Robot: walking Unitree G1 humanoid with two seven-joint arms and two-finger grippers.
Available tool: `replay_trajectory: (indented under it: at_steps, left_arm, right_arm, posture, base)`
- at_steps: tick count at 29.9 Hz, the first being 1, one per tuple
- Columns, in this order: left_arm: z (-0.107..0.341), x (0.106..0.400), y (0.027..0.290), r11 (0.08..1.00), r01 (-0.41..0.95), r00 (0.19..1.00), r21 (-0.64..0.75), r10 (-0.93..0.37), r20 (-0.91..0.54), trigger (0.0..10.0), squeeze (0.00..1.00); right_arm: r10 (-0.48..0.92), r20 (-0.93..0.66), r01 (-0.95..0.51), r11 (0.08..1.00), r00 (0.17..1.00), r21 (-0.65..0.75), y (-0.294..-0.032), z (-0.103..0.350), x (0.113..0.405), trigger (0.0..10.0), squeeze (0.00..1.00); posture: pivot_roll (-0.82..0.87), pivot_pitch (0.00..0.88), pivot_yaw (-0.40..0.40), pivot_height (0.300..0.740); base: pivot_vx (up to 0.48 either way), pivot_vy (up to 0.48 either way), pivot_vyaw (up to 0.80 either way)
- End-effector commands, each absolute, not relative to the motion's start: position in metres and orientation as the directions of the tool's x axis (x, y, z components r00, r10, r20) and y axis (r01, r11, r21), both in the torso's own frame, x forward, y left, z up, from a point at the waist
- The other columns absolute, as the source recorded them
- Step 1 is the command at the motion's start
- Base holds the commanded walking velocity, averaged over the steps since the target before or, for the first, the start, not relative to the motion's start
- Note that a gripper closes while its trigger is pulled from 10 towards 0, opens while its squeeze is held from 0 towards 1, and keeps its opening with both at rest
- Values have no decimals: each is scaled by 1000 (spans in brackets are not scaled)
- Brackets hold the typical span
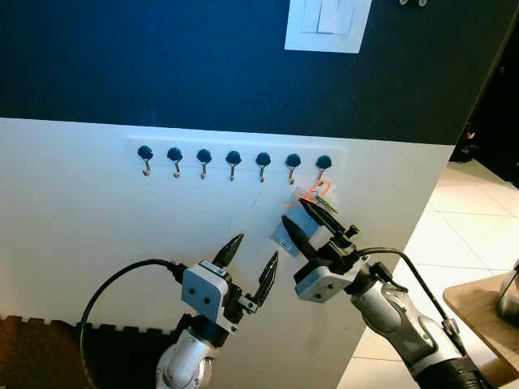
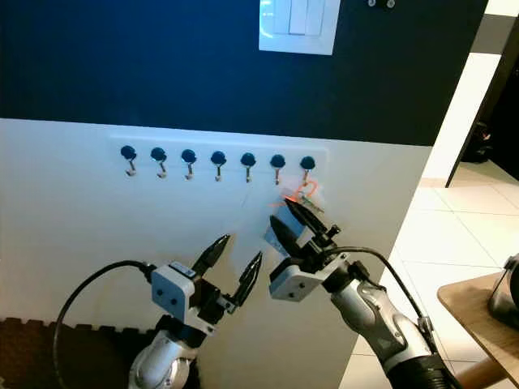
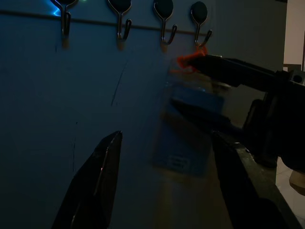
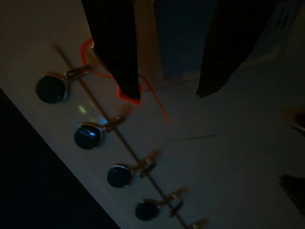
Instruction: Hang keys on a hook
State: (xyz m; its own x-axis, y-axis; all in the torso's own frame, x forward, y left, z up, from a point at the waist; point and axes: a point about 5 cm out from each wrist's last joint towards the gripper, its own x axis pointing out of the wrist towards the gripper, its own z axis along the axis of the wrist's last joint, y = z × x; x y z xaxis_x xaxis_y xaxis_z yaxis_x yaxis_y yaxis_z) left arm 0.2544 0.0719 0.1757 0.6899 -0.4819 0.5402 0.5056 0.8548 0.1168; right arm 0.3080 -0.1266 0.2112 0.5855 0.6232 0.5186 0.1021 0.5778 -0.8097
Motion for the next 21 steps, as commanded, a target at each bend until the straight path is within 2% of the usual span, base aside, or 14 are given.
replay_trajectory:
  at_steps: [1, 21]
  left_arm:
    - [178, 253, 70, 854, 506, 686, 123, -485, 543, 10000, 0]
    - [174, 255, 71, 864, 489, 709, 119, -473, 523, 10000, 0]
  right_arm:
    - [638, 478, 50, 569, 604, -821, -127, 200, 307, 10000, 0]
    - [660, 236, -195, 510, 713, -838, -132, 130, 295, 10000, 0]
  posture:
    - [67, 63, -46, 740]
    - [68, 68, -46, 740]
  base:
    - [0, 0, 0]
    - [0, 0, 0]
